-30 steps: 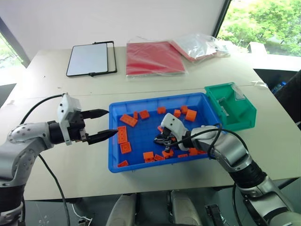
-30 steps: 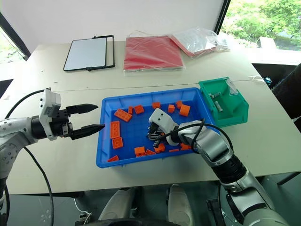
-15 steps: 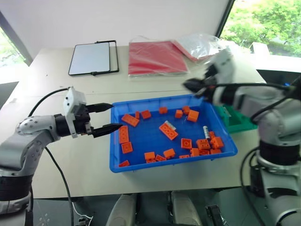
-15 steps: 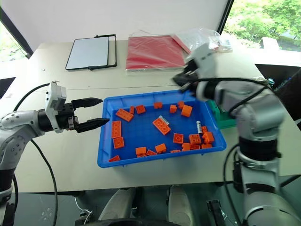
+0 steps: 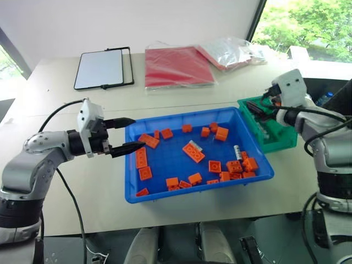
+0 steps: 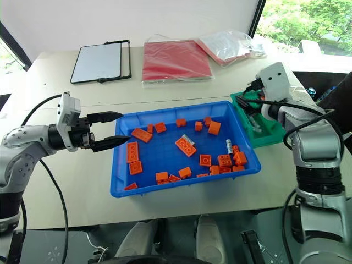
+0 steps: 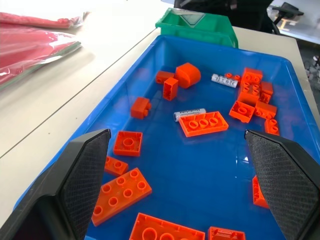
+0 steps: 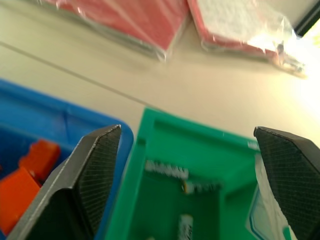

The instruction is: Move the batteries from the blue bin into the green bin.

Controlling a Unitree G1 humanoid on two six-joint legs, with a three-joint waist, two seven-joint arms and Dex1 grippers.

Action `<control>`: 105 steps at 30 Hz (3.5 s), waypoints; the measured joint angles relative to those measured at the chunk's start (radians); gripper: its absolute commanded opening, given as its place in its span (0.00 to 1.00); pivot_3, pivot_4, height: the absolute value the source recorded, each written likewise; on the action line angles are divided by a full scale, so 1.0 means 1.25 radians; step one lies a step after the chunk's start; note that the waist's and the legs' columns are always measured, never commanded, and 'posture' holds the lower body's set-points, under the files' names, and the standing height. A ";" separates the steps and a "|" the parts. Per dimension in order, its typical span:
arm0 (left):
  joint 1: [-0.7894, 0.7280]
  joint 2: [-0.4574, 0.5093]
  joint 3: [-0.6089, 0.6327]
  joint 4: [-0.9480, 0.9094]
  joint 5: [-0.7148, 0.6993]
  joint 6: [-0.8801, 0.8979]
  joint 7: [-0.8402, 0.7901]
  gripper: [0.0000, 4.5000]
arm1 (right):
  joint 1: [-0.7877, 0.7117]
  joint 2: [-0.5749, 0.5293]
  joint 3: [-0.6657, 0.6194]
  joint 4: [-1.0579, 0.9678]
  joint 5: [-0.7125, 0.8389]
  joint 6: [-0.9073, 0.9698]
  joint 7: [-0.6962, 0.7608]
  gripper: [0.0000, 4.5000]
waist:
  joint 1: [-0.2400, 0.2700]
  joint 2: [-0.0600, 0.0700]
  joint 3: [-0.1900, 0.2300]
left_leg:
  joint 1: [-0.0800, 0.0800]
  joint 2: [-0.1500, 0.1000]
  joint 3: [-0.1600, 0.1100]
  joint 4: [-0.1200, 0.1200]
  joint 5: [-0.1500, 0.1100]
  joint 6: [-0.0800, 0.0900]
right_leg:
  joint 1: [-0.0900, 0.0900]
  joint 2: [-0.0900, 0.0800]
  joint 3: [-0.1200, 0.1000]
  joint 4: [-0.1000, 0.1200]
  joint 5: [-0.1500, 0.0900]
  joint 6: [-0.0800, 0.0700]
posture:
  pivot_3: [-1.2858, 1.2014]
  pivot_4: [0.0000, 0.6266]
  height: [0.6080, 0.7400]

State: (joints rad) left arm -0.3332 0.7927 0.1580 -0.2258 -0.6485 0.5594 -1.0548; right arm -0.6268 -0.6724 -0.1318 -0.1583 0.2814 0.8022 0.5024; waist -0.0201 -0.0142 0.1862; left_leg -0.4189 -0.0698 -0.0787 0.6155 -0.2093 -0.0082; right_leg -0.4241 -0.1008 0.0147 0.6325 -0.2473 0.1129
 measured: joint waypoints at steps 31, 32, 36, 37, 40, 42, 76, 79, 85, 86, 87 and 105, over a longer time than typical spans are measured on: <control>0.104 0.015 0.055 -0.083 -0.025 0.021 0.043 1.00 | 0.214 0.157 0.108 -0.383 0.131 0.438 -0.005 0.96 | 0.005 0.000 0.000 | -0.001 0.000 -0.002 0.003 0.000 0.000 | 0.000 -0.001 0.000 0.000 0.000 0.000 | 0.52 0.24 0.93; 0.104 0.019 0.055 -0.083 -0.026 0.021 0.042 1.00 | 0.217 0.166 0.108 -0.398 0.136 0.456 -0.018 0.96 | 0.006 0.000 0.000 | -0.001 0.000 -0.002 0.003 0.000 0.000 | 0.000 0.000 0.000 0.000 0.000 0.000 | 0.52 0.24 0.93; 0.084 0.025 0.051 -0.071 -0.028 0.021 0.031 1.00 | 0.221 0.227 0.117 -0.399 0.121 0.490 -0.094 0.96 | 0.008 0.000 0.000 | -0.001 0.000 -0.002 0.003 0.000 0.000 | 0.001 0.000 0.000 0.000 0.000 -0.001 | 0.52 0.24 0.93; 0.073 0.026 0.050 -0.069 -0.028 0.022 0.027 1.00 | 0.221 0.239 0.123 -0.392 0.117 0.493 -0.109 0.96 | 0.008 0.000 0.000 | -0.001 0.000 -0.002 0.003 0.000 0.000 | 0.001 0.000 0.000 0.000 0.000 0.000 | 0.52 0.24 0.93; 0.050 0.026 0.047 -0.063 -0.029 0.022 0.024 1.00 | 0.221 0.249 0.135 -0.365 0.102 0.491 -0.139 0.96 | 0.006 0.000 0.000 | -0.001 -0.001 -0.002 0.003 0.000 0.000 | 0.001 0.000 0.000 0.000 0.000 0.000 | 0.52 0.24 0.93; 0.046 0.026 0.045 -0.054 -0.029 0.022 0.020 1.00 | 0.224 0.248 0.148 -0.342 0.092 0.481 -0.152 0.96 | 0.006 0.000 0.000 | -0.001 -0.001 -0.002 0.003 0.000 0.000 | 0.000 0.000 0.000 0.000 0.000 0.000 | 0.52 0.24 0.93; 0.052 0.024 0.043 -0.045 -0.015 0.017 0.015 1.00 | 0.057 0.244 0.255 -0.230 0.108 0.369 -0.065 0.67 | 0.005 0.000 0.000 | -0.001 0.000 -0.002 0.003 0.000 0.000 | 0.000 0.001 0.000 0.002 0.000 0.000 | 0.52 0.24 0.93; 0.048 0.024 0.041 -0.044 -0.014 0.017 0.015 1.00 | 0.069 0.227 0.235 -0.249 0.105 0.377 -0.079 0.67 | 0.004 0.000 0.000 | -0.001 0.000 -0.002 0.003 0.000 0.000 | 0.000 0.001 0.000 0.002 0.000 0.000 | 0.52 0.24 0.93; 0.030 0.022 0.033 -0.043 -0.014 0.017 0.011 1.00 | 0.103 0.208 0.251 -0.214 0.078 0.333 -0.088 0.67 | 0.003 0.000 0.000 | -0.001 0.000 -0.002 0.003 0.000 0.000 | 0.000 0.001 0.000 0.002 0.000 0.000 | 0.52 0.24 0.93; 0.026 0.021 0.030 -0.042 -0.014 0.017 0.011 1.00 | 0.107 0.207 0.258 -0.202 0.069 0.319 -0.088 0.67 | 0.004 0.000 0.000 | -0.001 0.000 -0.002 0.003 0.000 0.000 | 0.000 0.001 0.000 0.002 0.000 0.000 | 0.52 0.24 0.93; 0.020 0.021 0.026 -0.041 -0.014 0.017 0.010 1.00 | 0.113 0.203 0.271 -0.185 0.059 0.299 -0.087 0.67 | 0.004 0.000 0.000 | -0.001 0.000 -0.002 0.003 0.000 0.000 | 0.000 0.001 0.000 0.002 0.000 0.000 | 0.52 0.24 0.93; 0.026 -0.011 0.009 -0.063 -0.043 0.030 0.009 1.00 | 0.113 0.147 0.033 -0.266 0.113 0.352 -0.053 0.02 | 0.009 0.000 0.000 | -0.001 0.000 -0.002 0.006 0.000 0.000 | 0.001 0.001 0.000 0.002 0.000 0.000 | 0.52 0.24 0.93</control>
State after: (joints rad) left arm -0.3001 0.7786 0.1693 -0.3049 -0.7027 0.5973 -1.0433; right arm -0.4856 -0.4881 -0.0903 -0.4909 0.4227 1.2422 0.4363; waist -0.0087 -0.0146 0.1857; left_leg -0.4205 -0.0703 -0.0817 0.6225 -0.2091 -0.0085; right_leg -0.4227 -0.0994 0.0145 0.6347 -0.2469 0.1128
